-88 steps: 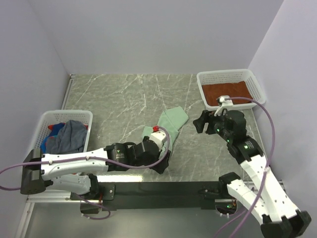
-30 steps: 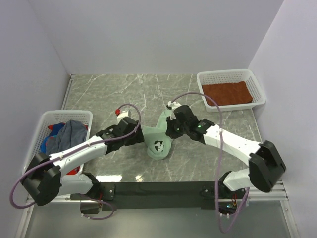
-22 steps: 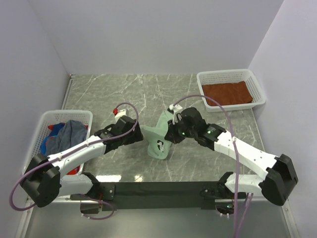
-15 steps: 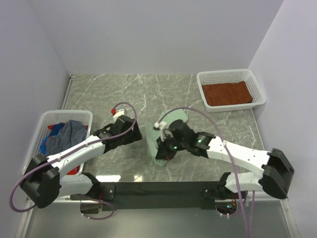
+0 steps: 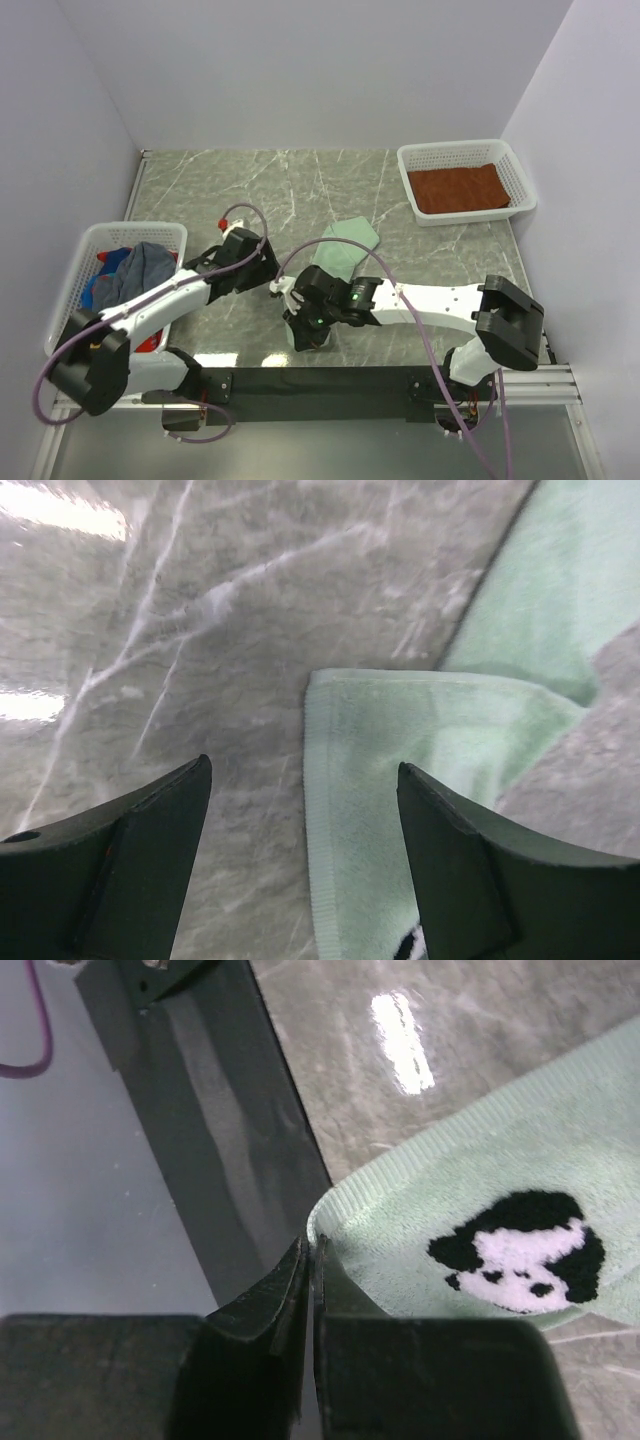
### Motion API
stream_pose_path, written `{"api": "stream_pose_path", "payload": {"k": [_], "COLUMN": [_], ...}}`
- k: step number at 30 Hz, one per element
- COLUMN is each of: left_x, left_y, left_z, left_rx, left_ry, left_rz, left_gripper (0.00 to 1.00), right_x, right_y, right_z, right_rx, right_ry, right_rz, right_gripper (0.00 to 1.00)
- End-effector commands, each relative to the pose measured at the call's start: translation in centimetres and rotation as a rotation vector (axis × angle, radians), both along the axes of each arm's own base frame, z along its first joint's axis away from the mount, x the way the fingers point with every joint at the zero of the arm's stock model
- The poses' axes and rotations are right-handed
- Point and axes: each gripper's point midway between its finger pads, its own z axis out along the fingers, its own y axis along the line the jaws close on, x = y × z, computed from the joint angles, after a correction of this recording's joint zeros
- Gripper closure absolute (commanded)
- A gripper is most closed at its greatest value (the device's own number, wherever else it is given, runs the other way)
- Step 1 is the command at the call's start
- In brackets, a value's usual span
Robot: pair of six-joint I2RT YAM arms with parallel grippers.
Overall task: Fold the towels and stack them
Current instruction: Flatten out the crumpled towel
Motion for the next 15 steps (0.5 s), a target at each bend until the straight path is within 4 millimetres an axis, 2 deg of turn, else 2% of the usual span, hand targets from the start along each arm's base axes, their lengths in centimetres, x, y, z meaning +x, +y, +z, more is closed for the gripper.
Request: {"api": "stream_pose_path", "payload": {"k": [1,2,6,12,15], "left_x": [0.3,0.7,0.7,0.9,0.8], "left_y": [-1.5,-1.8,-2.5,-2.9,-2.9], "left_z": [-1.3,-1.4,-3.7,-5.6,-6.0], "left_rx": [-0.027,-0.024,-0.013,0.0,0.005], "left_ry": [0.026,0.02,0.083,0.12,0.138], "left_rz": [-0.061,-0.072,-0.102,-0.114,-0.103], "left_gripper": [0.2,0.21,0.25,0.32,0.33], "right_x": [0.5,0.6,0.6,0.7,0.0], "right_y": [0.2,0.2,0.0,-0.2,0.0], "right_z": [0.6,0.5,0.3,0.3,0.1], "right_rx": [0.038,0.036,0.031,0.038,0.039], "right_ry": [-0.03,-0.03,-0.03,-0.045,-0.008], "right_rz": [-0.03,-0.032,-0.039,-0.05,-0.015], "right_gripper": [1.0,1.0,1.0,1.0,1.0]}}
